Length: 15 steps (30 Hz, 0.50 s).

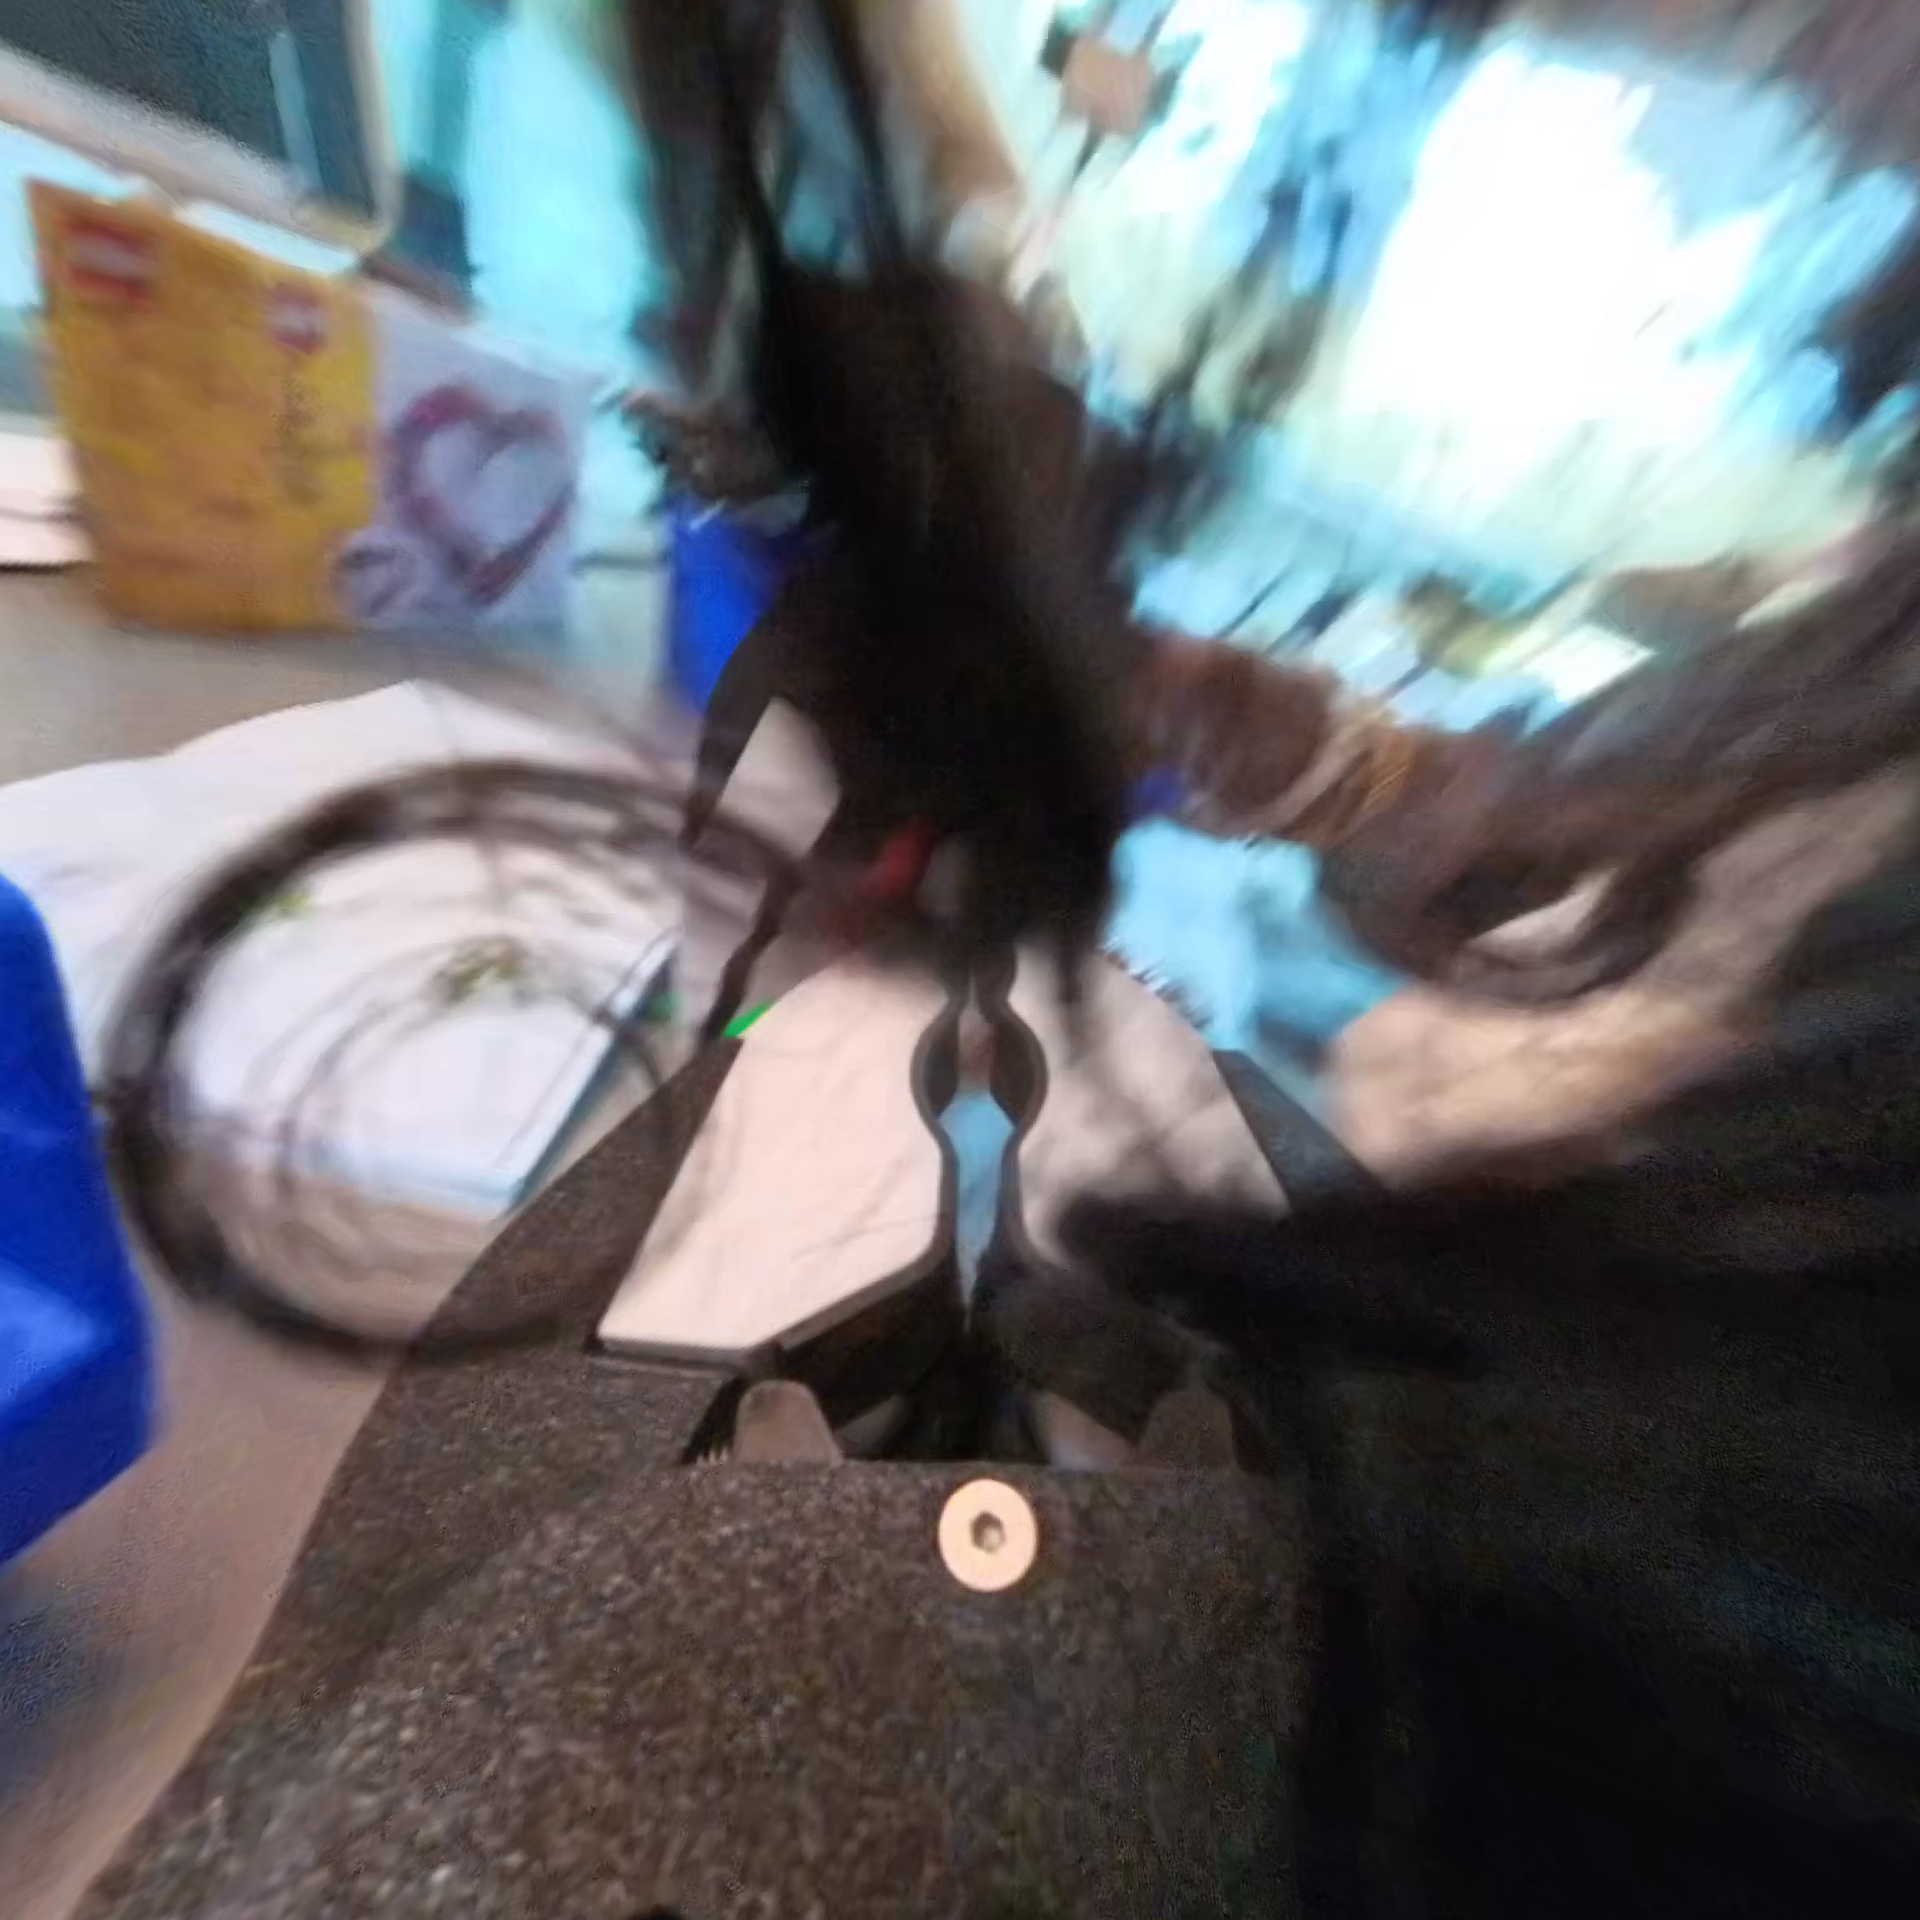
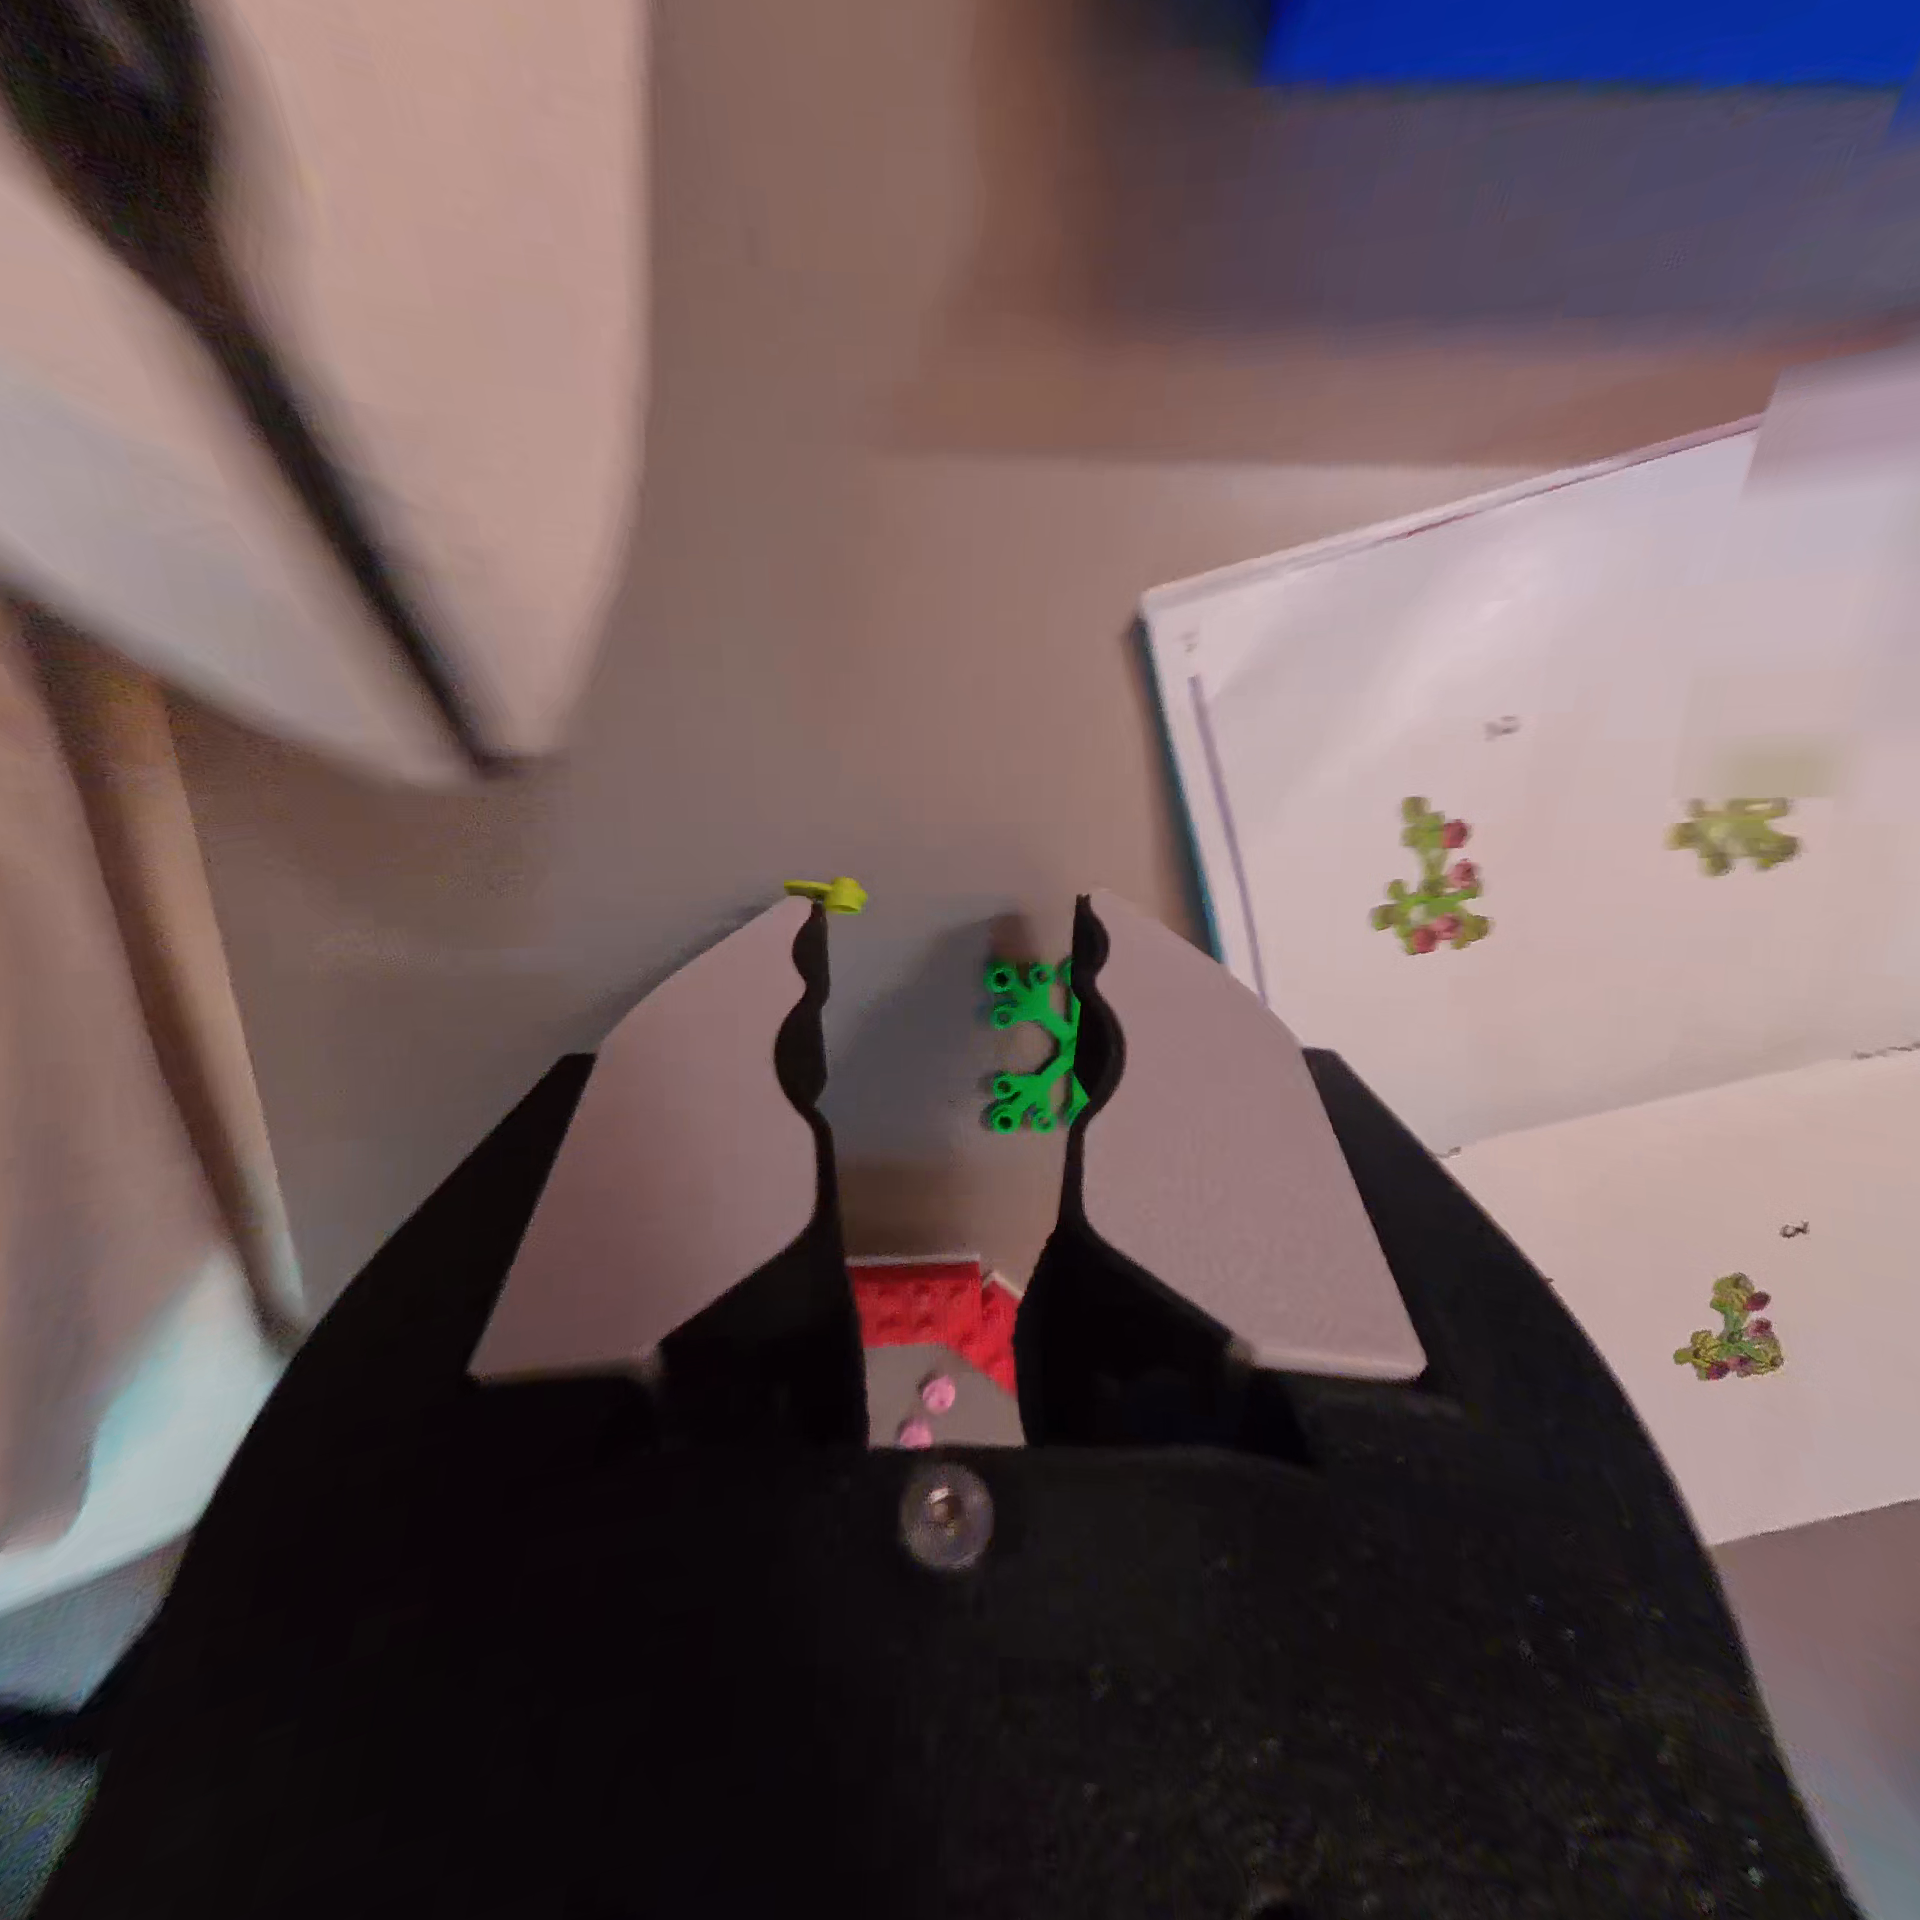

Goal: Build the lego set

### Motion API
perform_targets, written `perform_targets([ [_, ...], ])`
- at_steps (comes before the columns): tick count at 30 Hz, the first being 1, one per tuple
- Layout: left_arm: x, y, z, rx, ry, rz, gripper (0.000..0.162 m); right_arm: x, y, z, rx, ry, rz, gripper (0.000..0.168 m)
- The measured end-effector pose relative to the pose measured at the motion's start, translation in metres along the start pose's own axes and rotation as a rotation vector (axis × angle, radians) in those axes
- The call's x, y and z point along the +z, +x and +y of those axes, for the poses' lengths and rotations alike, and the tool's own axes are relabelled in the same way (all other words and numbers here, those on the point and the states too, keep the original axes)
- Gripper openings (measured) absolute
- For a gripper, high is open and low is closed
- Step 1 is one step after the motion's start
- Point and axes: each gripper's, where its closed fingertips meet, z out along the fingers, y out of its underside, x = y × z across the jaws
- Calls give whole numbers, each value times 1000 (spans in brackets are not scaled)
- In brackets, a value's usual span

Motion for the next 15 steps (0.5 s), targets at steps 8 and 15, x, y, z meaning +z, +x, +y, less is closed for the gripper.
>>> perform_targets([
  [8,13,-14,33,-31,-209,-101,0,1,1,1,55,184,83,44],
  [15,20,-28,76,30,-514,-273,1,-6,-7,2,26,141,49,44],
])
